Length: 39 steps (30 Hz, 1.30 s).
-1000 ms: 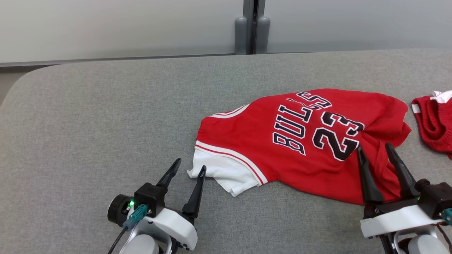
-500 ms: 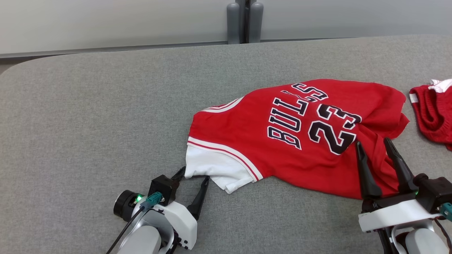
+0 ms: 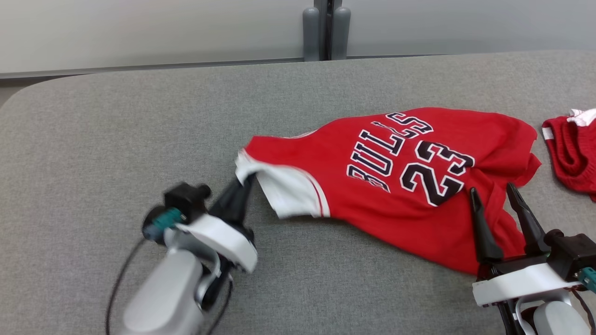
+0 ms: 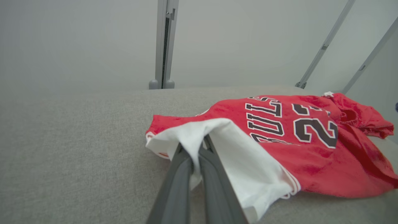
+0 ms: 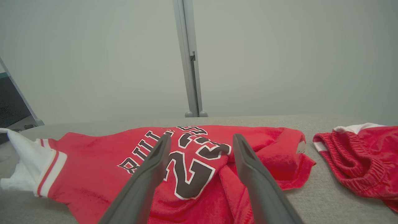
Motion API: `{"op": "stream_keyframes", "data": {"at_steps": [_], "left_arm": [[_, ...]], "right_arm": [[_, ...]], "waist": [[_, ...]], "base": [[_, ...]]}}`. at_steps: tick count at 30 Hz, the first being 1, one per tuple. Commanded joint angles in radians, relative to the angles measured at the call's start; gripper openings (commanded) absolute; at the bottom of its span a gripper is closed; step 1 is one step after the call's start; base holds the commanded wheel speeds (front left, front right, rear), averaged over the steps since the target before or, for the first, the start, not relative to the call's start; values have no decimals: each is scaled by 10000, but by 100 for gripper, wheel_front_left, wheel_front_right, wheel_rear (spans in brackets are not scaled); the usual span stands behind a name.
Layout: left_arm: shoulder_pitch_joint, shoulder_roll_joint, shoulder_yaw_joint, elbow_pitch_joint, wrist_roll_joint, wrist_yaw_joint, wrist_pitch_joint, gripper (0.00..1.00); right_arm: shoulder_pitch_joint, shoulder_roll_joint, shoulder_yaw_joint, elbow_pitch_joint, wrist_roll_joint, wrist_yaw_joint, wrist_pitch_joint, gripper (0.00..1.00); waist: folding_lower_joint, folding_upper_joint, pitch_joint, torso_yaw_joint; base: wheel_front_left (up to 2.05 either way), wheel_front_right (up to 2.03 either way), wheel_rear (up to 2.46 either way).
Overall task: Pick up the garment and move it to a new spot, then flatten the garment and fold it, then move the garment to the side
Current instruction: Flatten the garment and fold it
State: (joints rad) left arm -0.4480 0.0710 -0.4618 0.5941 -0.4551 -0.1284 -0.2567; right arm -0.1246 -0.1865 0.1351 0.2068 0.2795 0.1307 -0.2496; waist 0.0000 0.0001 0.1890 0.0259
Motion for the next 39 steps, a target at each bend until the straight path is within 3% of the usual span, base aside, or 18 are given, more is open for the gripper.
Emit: {"op": "stream_keyframes", "data": {"at_steps": [1,7,14,20,24,25,30,33,39], "left_arm": [[-281,148,191,-178,-139,-19,-60,0],[-733,484,1340,-972,-239,185,-84,0],[-333,1272,1499,154,463,1369,111,0],[-97,1371,1879,1200,508,2277,1,0],[-16,1231,1995,1562,487,2478,-53,0],[35,1097,1859,1620,452,2124,-74,98],[-16,1079,2101,1171,704,2377,-95,100],[264,1009,2595,145,925,2820,-88,100],[1235,584,3549,-1897,1239,3160,-88,100]], "right_arm": [[-127,-13,-29,14,-12,0,-85,100],[-180,86,72,215,-117,0,-72,100],[-134,218,51,577,-188,0,65,100],[-205,252,-88,723,-253,0,113,100],[-245,261,-83,783,-308,0,201,100],[-269,266,-91,795,-318,0,219,100],[-291,238,-104,832,-333,0,244,100],[-276,229,-129,761,-295,0,185,100],[-58,268,-223,746,-240,0,131,100]], "waist": [[0,-1,-52,40],[0,-1,-242,88],[0,-1,-215,114],[0,-1,-126,276],[0,-1,-118,390],[0,-1,-125,444],[0,-1,-249,599],[0,-1,-398,690],[0,-1,-699,836]], "base": [[0,0,0],[0,0,0],[0,0,0],[0,0,0],[0,0,0],[0,0,0],[0,0,0],[0,0,0],[0,0,0]]}}
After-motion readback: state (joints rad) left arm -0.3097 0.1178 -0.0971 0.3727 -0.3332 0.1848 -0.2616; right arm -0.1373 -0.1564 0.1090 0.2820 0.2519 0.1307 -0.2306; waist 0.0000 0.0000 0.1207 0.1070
